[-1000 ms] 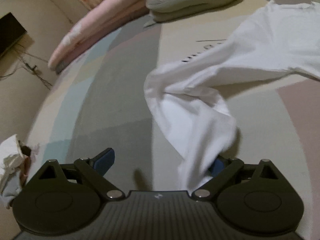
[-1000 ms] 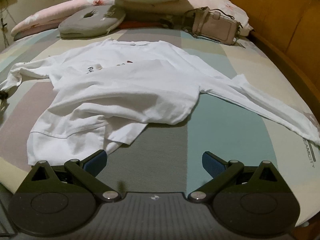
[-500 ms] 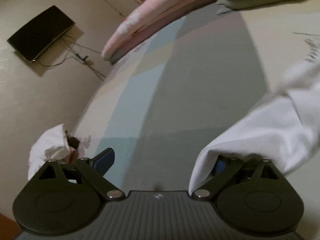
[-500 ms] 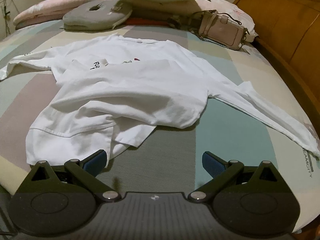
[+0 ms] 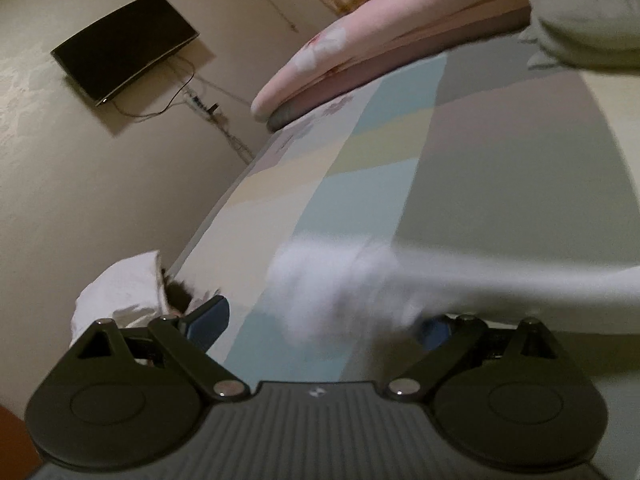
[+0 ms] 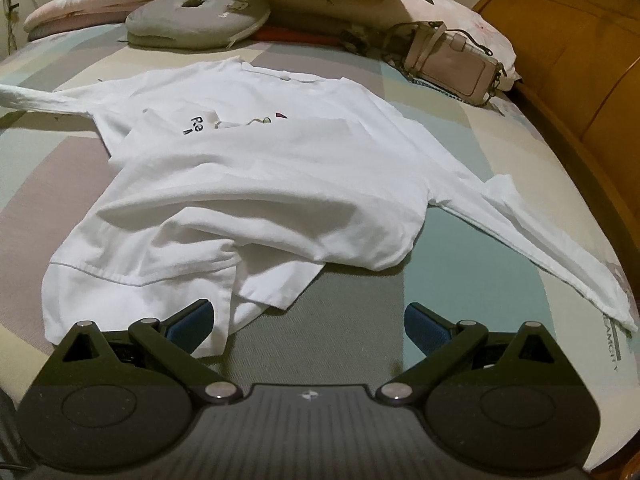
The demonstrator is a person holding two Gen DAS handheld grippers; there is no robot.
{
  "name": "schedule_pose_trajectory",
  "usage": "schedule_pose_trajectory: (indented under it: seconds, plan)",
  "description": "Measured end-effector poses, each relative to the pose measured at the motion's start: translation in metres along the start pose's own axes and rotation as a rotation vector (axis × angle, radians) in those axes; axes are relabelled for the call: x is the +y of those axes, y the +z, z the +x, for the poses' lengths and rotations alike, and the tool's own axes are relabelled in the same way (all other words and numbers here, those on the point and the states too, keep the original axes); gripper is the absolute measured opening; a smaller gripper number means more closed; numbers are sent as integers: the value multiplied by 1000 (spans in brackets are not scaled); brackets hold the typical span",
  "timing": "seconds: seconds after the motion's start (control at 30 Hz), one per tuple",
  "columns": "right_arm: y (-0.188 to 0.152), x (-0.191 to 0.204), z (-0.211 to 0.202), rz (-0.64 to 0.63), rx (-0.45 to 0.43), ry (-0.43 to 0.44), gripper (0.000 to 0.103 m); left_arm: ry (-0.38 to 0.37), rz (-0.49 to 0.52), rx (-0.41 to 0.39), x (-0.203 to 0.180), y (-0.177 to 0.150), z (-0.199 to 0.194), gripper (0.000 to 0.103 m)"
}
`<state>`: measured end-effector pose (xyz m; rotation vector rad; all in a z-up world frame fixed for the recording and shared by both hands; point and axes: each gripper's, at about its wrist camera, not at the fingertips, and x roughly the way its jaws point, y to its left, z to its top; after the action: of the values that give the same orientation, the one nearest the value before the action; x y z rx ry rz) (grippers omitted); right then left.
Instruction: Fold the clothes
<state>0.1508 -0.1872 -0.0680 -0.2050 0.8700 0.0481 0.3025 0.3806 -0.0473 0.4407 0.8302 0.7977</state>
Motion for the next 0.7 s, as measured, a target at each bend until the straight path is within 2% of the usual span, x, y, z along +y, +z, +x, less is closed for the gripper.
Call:
schedule_pose_trajectory:
  seconds: [0.1,0.23,0.37,0.43,0.7]
  plan:
    - [2,2,0,-6,-3,-5,103,37,-43,45,21,-16,8,96]
    - [3,4,-1,-5,-10,7,103,31,-101,98,49,-33,11,95]
    - [1,7,-4,-8,-11,27,103,-57,-73,107,51,-42,-2,95]
    - [-1,8,-9,-13,-17,34,103,-123,-38,103,42,-46,-15,95]
    - [-11,-6,-32,-3,-49,25,103,-383,100,13,-22,-46,-97,95]
